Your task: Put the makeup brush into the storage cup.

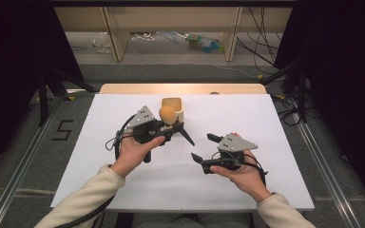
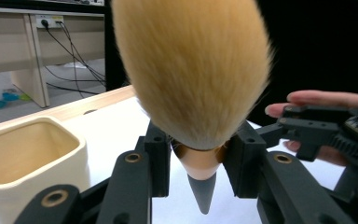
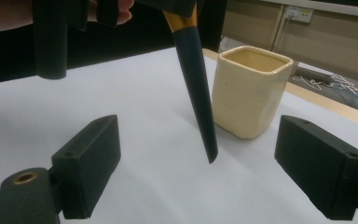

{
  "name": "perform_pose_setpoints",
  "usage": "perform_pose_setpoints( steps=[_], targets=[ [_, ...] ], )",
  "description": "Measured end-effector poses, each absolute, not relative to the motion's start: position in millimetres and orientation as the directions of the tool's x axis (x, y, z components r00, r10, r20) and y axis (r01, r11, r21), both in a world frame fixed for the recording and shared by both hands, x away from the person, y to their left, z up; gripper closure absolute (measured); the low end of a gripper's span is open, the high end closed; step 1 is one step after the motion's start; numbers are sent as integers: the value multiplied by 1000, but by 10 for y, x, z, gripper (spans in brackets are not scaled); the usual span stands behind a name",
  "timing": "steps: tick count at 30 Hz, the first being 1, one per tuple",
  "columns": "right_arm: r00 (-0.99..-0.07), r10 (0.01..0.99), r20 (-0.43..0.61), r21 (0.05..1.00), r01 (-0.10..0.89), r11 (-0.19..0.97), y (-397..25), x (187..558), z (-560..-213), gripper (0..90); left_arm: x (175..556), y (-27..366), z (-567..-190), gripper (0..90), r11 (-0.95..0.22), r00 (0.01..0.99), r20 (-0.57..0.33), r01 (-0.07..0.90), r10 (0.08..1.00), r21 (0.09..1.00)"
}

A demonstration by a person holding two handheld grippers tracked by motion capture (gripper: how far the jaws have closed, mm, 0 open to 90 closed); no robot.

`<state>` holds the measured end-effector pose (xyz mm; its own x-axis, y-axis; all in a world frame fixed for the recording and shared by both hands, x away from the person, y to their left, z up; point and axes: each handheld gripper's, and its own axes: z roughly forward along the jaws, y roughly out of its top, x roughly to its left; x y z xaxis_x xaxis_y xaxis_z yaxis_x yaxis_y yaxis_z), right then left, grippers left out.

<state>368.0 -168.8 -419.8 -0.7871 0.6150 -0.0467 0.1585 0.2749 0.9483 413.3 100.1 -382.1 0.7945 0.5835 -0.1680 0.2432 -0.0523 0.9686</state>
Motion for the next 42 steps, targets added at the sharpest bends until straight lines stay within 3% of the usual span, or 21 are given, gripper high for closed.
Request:
perform_pose_setpoints(
  steps=[42],
  targets=[
    [-752, 659, 12, 970, 170, 177, -1922, 3626, -4172, 150, 4133, 1221, -3664, 656, -97, 732, -83, 201, 676, 975]
  ],
)
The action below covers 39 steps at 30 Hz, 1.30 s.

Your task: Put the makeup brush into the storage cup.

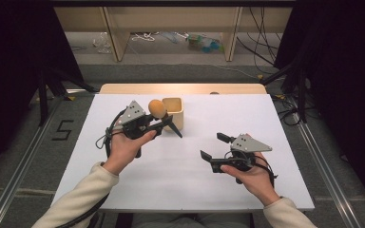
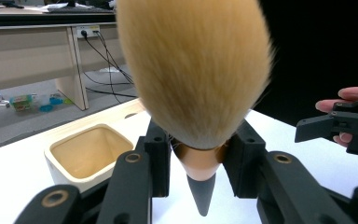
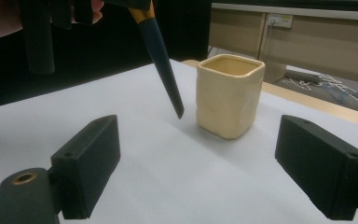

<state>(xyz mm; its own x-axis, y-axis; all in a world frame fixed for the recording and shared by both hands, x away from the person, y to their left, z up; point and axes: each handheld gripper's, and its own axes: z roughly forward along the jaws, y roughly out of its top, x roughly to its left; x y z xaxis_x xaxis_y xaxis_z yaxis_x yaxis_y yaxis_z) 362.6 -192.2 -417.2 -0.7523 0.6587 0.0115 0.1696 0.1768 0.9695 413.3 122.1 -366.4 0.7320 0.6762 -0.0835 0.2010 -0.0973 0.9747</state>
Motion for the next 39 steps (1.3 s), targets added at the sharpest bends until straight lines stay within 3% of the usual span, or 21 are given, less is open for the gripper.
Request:
perform_pose_setpoints(
  steps=[39],
  targets=[
    [-679, 733, 47, 975, 190, 113, -2238, 3497, -4138, 148, 4140, 1279, -3601, 656, -77, 692, -70, 179, 719, 981]
  ],
)
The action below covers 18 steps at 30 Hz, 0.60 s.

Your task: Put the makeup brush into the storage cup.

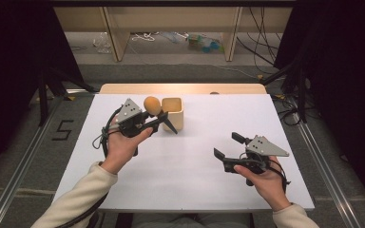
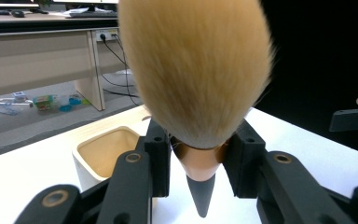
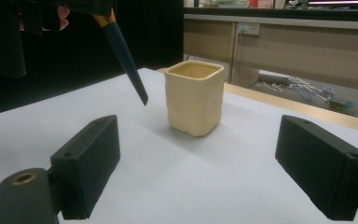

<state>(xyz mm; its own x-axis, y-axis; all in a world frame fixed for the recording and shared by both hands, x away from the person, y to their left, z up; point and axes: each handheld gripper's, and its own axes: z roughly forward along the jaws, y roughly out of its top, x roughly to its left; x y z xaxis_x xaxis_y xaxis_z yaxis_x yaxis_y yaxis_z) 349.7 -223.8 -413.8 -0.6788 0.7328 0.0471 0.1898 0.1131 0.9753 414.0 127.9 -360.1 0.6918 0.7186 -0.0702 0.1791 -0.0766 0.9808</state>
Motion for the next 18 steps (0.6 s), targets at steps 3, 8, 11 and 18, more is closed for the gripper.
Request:
perform_pose_setpoints(
  steps=[3, 8, 11, 18],
  targets=[
    [-668, 742, 48, 974, 196, 114, -2298, 3466, -4117, 147, 4140, 1273, -3602, 657, -79, 691, -69, 179, 720, 981],
    [-656, 753, 54, 973, 205, 109, -2370, 3407, -4106, 147, 4149, 1280, -3601, 657, -82, 689, -65, 178, 722, 981],
    [-648, 760, 49, 979, 181, 92, -2387, 3387, -4122, 146, 4153, 1289, -3589, 657, -78, 682, -65, 177, 728, 981],
    [-646, 762, 47, 980, 179, 92, -2429, 3351, -4124, 146, 4168, 1307, -3565, 657, -74, 674, -64, 174, 736, 982]
  ],
)
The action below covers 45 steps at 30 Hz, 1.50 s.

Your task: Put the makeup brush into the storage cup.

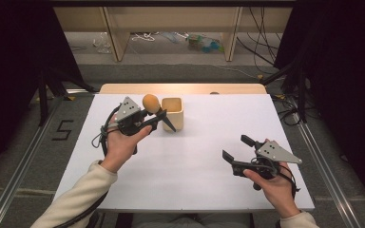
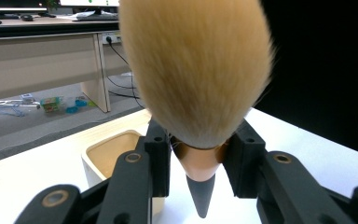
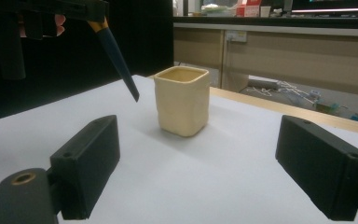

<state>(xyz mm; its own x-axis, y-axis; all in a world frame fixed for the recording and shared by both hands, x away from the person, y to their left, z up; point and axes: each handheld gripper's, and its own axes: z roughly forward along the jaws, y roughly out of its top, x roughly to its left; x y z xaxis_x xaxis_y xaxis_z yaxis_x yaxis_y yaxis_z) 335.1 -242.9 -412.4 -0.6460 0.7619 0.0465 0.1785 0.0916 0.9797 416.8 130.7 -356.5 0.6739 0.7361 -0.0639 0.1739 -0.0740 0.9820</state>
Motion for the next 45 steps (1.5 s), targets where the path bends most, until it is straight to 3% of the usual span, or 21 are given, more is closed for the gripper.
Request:
perform_pose_setpoints(
  steps=[45],
  targets=[
    [-633, 772, 53, 979, 185, 84, -2491, 3298, -4150, 147, 4262, 1266, -3456, 657, -69, 624, -52, 168, 780, 983]
  ],
)
